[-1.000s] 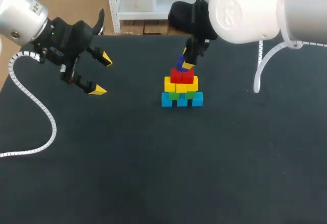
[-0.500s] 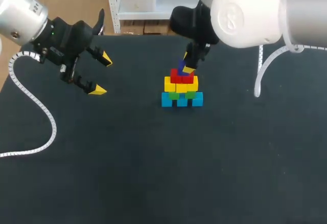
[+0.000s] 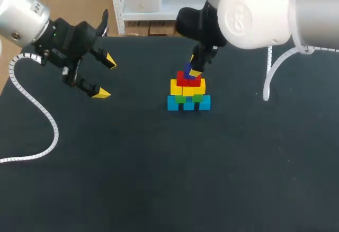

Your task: Place the blue cubes, place green cubes on the blue cubes, place the yellow cubes on the green cubes, then place the red cubes on the yellow cubes, and place purple cube on the red cubes.

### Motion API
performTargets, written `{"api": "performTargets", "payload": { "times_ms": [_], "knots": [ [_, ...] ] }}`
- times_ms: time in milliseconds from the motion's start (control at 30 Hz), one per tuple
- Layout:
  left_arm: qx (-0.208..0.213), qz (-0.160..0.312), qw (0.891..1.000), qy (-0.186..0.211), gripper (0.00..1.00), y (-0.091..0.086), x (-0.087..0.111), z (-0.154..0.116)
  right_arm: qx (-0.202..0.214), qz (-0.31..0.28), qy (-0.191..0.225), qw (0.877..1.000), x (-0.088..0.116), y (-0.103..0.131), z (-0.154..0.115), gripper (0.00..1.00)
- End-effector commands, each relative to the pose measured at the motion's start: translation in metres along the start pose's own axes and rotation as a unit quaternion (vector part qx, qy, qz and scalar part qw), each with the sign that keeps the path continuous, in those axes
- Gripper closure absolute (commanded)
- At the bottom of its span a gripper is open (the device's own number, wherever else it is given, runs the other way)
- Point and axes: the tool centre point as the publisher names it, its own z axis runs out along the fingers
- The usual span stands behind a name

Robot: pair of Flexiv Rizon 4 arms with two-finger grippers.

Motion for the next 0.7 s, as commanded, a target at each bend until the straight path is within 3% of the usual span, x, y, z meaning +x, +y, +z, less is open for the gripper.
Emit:
{"api": "performTargets", "payload": {
  "times_ms": [33,633,700],
  "knots": [
    [-0.001,0.001,1.0,-0.001,0.0,-0.0002,0.0009,-0.0002,-0.003,-0.001,-0.003,1.0,-0.0009,-0.0026,0.0004,1.0],
    [-0.001,0.001,1.0,-0.001,0.0,-0.0002,0.0009,-0.0002,-0.005,-0.002,0.001,1.0,0.001,-0.0053,-0.0002,1.0],
    [-0.001,0.001,1.0,-0.001,0.0,-0.0002,0.0009,-0.0002,-0.006,-0.001,0.001,1.0,0.0012,-0.0054,-0.0002,0.94]
  ]
}}
